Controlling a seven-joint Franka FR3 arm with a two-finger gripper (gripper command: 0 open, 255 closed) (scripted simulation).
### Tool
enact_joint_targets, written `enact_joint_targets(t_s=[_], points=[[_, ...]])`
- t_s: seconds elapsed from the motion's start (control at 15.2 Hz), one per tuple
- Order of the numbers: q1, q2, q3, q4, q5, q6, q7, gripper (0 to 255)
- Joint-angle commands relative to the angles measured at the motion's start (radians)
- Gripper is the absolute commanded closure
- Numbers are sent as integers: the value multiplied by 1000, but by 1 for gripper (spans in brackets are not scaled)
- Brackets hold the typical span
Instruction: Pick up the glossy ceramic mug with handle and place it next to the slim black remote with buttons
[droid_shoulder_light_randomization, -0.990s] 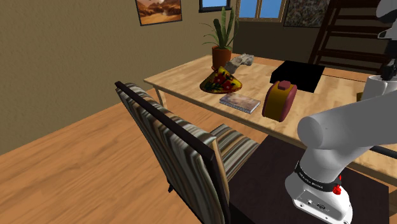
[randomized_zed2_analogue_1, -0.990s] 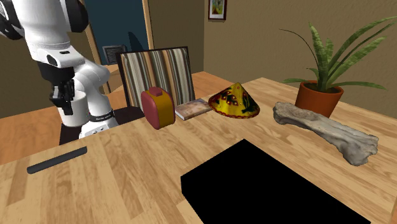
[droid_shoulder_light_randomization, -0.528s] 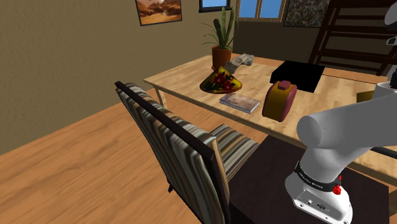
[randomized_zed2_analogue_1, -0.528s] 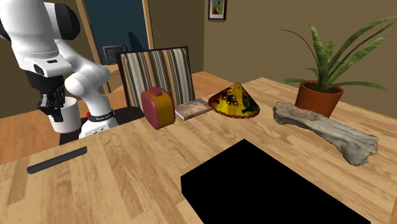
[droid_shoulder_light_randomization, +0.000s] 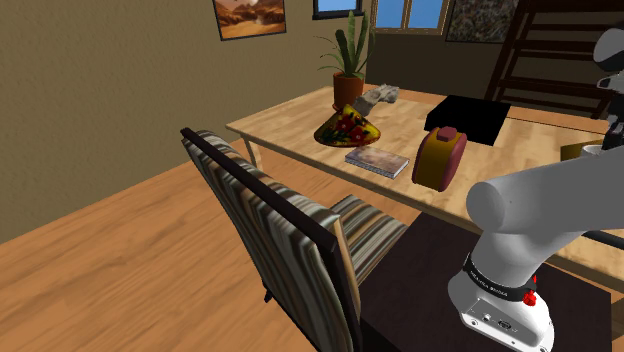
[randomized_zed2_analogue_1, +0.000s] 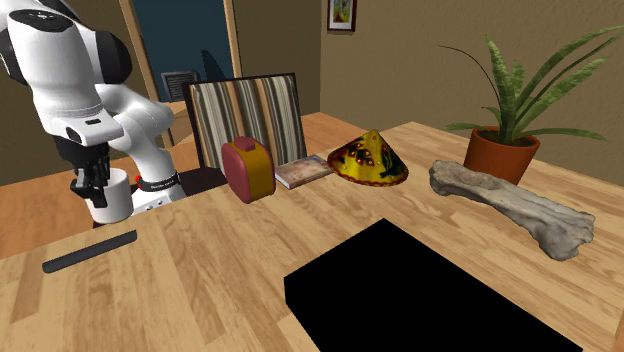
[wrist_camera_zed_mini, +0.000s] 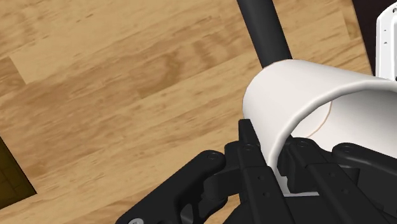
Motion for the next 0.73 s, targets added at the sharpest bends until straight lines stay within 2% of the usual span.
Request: enact_joint_targets(t_s=[0.0,0.66], points=[[2,5,-15,-20,-9,28,5,255],[16,47,-103,-110,-55,167,26,255]])
